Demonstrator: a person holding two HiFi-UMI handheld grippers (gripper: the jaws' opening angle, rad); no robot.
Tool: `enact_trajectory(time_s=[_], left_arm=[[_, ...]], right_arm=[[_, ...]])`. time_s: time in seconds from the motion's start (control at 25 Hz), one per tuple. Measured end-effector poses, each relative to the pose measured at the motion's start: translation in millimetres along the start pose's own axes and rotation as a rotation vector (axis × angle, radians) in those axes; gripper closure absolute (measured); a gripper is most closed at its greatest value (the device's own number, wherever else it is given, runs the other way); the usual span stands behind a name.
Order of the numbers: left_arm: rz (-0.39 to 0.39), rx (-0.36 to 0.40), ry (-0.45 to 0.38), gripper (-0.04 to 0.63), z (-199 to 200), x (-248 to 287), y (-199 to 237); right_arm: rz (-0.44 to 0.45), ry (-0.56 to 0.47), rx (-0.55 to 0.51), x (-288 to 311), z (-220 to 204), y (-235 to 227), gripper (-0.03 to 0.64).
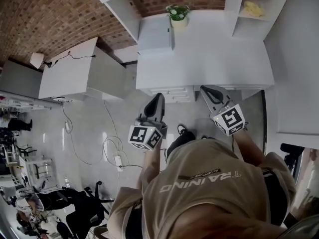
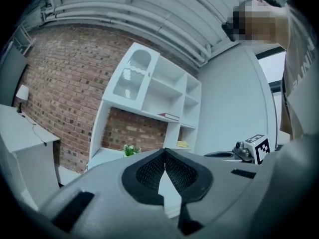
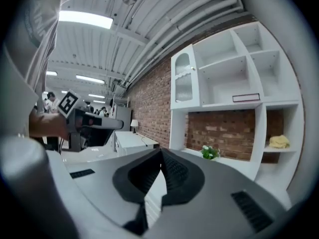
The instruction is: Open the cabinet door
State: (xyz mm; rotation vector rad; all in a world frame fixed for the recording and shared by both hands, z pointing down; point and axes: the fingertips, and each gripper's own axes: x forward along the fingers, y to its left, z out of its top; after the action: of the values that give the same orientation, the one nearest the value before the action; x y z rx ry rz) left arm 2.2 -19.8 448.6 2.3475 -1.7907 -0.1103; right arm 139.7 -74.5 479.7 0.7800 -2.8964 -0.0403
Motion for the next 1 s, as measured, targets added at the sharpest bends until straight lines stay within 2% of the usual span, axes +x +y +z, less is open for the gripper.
enact_trajectory(time_s=[0.12, 0.32, 0.52, 0.68, 1.0], left_arm=[[-0.048, 0.019, -0.002, 0.588, 10.9, 22.3, 13.4], [-0.067, 0.048, -0.011, 0.588, 26.4, 29.6, 51.0], [-0.064, 0.02, -0.021, 0.588, 28.5, 40.0, 93.5], [-0.074, -0.025, 0.015, 0.588, 17.2, 45.1, 119.2], [-0.072, -0.056, 0.038, 0.588, 14.0, 78.9, 147.0]], right_arm=[[-0.024, 0.025, -0.073, 20.1, 5.0, -11.3, 0.603], [-0.045, -0.015, -0.026, 63.0, 28.8, -10.0, 0.603], [-0.046, 0.003, 0.067, 100.3, 27.3, -11.5, 0.603], [-0.047, -0.026, 0.11, 120.5, 39.5, -11.8, 0.603], [-0.052, -0.011, 0.136, 159.5, 37.9, -43.8, 0.603]])
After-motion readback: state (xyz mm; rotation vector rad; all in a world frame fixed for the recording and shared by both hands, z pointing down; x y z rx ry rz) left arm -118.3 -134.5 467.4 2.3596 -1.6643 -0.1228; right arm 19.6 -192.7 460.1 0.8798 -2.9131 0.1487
